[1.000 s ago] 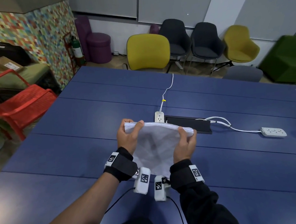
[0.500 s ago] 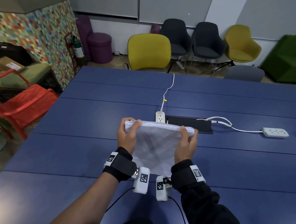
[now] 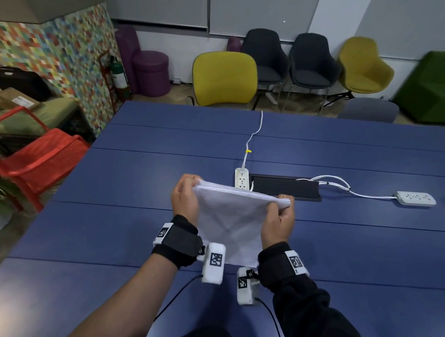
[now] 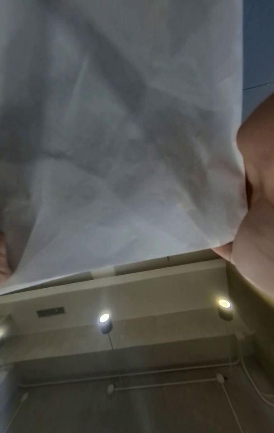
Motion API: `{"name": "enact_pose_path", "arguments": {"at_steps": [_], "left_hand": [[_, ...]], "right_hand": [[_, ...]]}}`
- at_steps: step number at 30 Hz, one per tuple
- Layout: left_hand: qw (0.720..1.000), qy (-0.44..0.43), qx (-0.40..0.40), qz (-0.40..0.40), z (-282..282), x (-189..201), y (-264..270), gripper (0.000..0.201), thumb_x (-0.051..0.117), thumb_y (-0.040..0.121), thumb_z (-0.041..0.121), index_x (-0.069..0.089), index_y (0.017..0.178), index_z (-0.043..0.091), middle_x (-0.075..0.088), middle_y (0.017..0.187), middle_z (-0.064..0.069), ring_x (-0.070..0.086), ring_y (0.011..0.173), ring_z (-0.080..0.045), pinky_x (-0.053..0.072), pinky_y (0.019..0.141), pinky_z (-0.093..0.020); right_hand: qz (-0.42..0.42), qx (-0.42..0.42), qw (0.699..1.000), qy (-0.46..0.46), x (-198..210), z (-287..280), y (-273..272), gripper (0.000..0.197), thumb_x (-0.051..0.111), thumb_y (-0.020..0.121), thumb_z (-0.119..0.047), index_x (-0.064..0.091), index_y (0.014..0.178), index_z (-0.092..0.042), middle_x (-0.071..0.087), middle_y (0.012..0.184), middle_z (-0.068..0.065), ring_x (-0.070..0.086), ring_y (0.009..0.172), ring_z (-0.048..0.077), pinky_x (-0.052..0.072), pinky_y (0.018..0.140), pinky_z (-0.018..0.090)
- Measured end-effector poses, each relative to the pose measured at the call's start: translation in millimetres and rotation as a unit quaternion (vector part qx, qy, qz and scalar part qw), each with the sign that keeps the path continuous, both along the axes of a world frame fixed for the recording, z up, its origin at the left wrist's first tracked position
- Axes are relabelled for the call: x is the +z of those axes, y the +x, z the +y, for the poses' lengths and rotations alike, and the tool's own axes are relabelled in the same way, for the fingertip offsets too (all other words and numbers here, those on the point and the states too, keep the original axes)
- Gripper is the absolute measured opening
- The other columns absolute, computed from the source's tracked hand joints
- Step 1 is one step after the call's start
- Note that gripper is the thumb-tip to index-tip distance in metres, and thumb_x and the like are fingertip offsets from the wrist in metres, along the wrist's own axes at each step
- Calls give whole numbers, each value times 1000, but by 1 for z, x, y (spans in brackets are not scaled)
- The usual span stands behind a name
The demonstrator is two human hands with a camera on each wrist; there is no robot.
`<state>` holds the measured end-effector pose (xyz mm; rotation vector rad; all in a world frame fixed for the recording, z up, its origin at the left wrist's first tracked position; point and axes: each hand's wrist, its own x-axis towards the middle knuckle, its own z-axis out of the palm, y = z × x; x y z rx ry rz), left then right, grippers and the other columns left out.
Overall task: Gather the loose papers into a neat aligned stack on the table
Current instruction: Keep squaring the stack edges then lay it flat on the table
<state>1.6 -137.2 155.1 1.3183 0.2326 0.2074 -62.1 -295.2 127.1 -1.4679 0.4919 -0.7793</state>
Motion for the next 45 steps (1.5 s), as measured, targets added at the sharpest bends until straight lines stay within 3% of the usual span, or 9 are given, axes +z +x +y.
{"name": "enact_pose_path", "arguments": {"at_steps": [15, 20, 24, 27, 30, 33, 37, 42, 45], "left_hand": [[998, 63, 23, 8, -2, -2, 0, 29, 44, 80, 22, 59, 57, 27, 57, 58, 16, 49, 64, -11, 38, 64, -29], [993, 109, 24, -34, -7, -6, -3, 36, 47, 90, 42, 37, 62, 22, 36, 57, 10, 34, 56, -12, 34, 60, -29], [984, 172, 38, -24, -10, -6, -7, 40, 63, 79, 47, 34, 65, 23, 40, 60, 5, 36, 53, -14, 36, 54, -23], [985, 168, 42, -13, -10, -5, -3, 39, 65, 77, 41, 33, 65, 22, 38, 59, 6, 33, 49, -9, 35, 51, -21], [985, 169, 40, -13, -11, -5, -2, 40, 66, 79, 37, 32, 65, 21, 37, 58, 6, 31, 46, -7, 32, 47, -15], [984, 171, 44, -13, -12, -6, -3, 40, 66, 79, 39, 32, 66, 22, 37, 59, 6, 31, 47, -7, 33, 48, -15], [983, 179, 49, 7, -8, -4, -1, 41, 64, 81, 45, 33, 67, 21, 38, 61, 6, 36, 54, -14, 36, 55, -23], [981, 186, 40, 22, -4, 1, 9, 46, 62, 80, 52, 31, 65, 22, 33, 60, 8, 32, 55, -15, 35, 57, -26], [979, 202, 1, 0, -5, 3, 10, 50, 62, 79, 55, 27, 64, 22, 29, 60, 8, 27, 54, -13, 31, 54, -24]], "right_hand": [[25, -26, 999, 23, 3, 1, 4, 9, 42, 73, -16, 44, 74, -25, 42, 72, -11, 39, 57, -3, 37, 66, 24], [30, -34, 998, 36, 5, -2, 5, 9, 42, 74, -18, 45, 75, -26, 42, 70, -12, 39, 56, -2, 36, 64, 22], [-11, -16, 999, 40, 8, 0, 3, 7, 41, 80, -17, 41, 74, -22, 39, 67, -15, 36, 59, -1, 34, 63, 20], [-38, -1, 999, 31, 14, 4, -1, 18, 47, 88, -31, 40, 78, -17, 37, 66, -11, 37, 56, -3, 34, 58, 12], [9, -19, 999, 29, 13, 4, 3, 39, 51, 87, -52, 43, 86, -13, 37, 65, -8, 36, 54, 1, 37, 61, 18], [48, -36, 997, 40, 11, 3, 8, 34, 54, 90, -46, 45, 94, -13, 40, 65, -6, 39, 51, 0, 37, 63, 25], [-29, 21, 999, 32, 11, -1, 4, 35, 44, 85, -51, 39, 89, -17, 37, 77, -8, 38, 63, -2, 35, 67, 18], [14, 119, 993, -8, -5, -12, 0, 47, 54, 67, -14, 48, 114, -18, 59, 96, 0, 56, 82, 12, 48, 80, 26], [48, 98, 994, 8, -3, -20, 9, 34, 51, 77, 2, 57, 96, -26, 64, 84, -7, 61, 74, 1, 48, 81, 31]]}}
